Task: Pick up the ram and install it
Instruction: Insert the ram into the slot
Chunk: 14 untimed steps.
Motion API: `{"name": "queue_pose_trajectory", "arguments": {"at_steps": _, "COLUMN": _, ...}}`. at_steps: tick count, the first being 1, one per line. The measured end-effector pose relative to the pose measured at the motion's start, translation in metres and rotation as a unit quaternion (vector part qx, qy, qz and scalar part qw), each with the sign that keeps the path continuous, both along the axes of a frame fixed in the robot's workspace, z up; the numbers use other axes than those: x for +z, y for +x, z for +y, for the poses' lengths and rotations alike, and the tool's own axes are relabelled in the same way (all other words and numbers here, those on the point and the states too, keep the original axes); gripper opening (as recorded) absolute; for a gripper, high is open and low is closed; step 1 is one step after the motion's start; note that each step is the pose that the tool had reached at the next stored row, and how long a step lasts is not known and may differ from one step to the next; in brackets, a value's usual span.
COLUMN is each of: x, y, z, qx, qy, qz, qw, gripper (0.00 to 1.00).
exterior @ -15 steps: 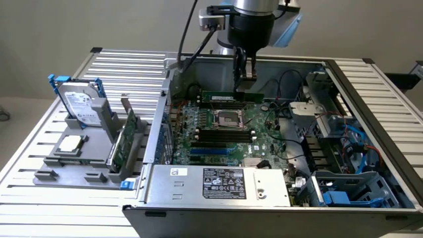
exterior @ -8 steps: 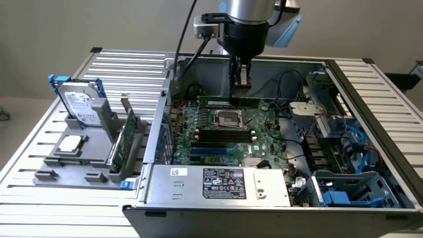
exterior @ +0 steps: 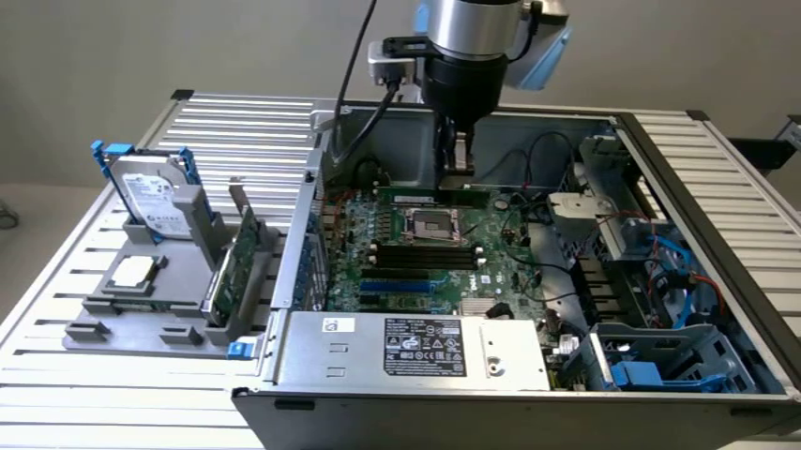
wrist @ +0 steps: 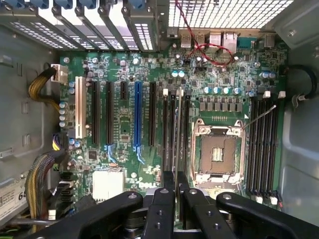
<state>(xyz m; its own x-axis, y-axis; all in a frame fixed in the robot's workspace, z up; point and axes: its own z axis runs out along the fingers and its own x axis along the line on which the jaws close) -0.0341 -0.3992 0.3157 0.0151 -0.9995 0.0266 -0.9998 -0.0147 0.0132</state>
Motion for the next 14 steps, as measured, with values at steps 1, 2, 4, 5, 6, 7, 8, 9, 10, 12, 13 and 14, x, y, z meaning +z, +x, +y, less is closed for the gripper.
{"name": "queue_pose_trajectory", "arguments": {"at_steps": 1, "x": -0.0015, "y": 0.001, "z": 0.0, "qx": 0.0, "qy": 0.0007, "qz": 0.0, "qw": 1.0, "gripper": 0.14}}
{"name": "queue_pose_trajectory", "arguments": {"at_steps": 2, "x": -0.0031, "y": 0.002, "z": 0.0, "qx": 0.0, "qy": 0.0013, "qz": 0.0, "qw": 1.0, "gripper": 0.14}}
{"name": "queue_pose_trajectory", "arguments": {"at_steps": 4, "x": -0.0066, "y": 0.004, "z": 0.0, "qx": 0.0, "qy": 0.0024, "qz": 0.0, "qw": 1.0, "gripper": 0.14}}
{"name": "queue_pose_trajectory", "arguments": {"at_steps": 5, "x": -0.0082, "y": 0.005, "z": 0.0, "qx": 0.0, "qy": 0.0029, "qz": 0.0, "qw": 1.0, "gripper": 0.14}}
{"name": "queue_pose_trajectory", "arguments": {"at_steps": 6, "x": -0.0097, "y": 0.006, "z": 0.0, "qx": 0.0, "qy": 0.0036, "qz": 0.0, "qw": 1.0, "gripper": 0.14}}
{"name": "queue_pose_trajectory", "arguments": {"at_steps": 7, "x": -0.0112, "y": 0.006, "z": 0.0, "qx": 0.0, "qy": 0.0043, "qz": 0.0, "qw": 1.0, "gripper": 0.14}}
{"name": "queue_pose_trajectory", "arguments": {"at_steps": 8, "x": -0.0129, "y": 0.006, "z": 0.0, "qx": 0.0, "qy": 0.0047, "qz": 0.0, "qw": 1.0, "gripper": 0.14}}
{"name": "queue_pose_trajectory", "arguments": {"at_steps": 9, "x": -0.0147, "y": 0.006, "z": 0.0, "qx": 0.0, "qy": 0.0048, "qz": 0.0, "qw": 1.0, "gripper": 0.14}}
{"name": "queue_pose_trajectory", "arguments": {"at_steps": 10, "x": -0.0165, "y": 0.006, "z": -0.0002, "qx": 0.0, "qy": 0.0048, "qz": 0.0003, "qw": 1.0, "gripper": 0.14}}
{"name": "queue_pose_trajectory", "arguments": {"at_steps": 12, "x": -0.0202, "y": 0.006, "z": -0.0004, "qx": 0.0, "qy": 0.0049, "qz": 0.0011, "qw": 1.0, "gripper": 0.14}}
{"name": "queue_pose_trajectory", "arguments": {"at_steps": 13, "x": -0.022, "y": 0.006, "z": -0.0005, "qx": 0.0, "qy": 0.0048, "qz": 0.0017, "qw": 1.0, "gripper": 0.14}}
{"name": "queue_pose_trajectory", "arguments": {"at_steps": 14, "x": -0.0238, "y": 0.006, "z": -0.0005, "qx": 0.0, "qy": 0.0048, "qz": 0.0021, "qw": 1.0, "gripper": 0.14}}
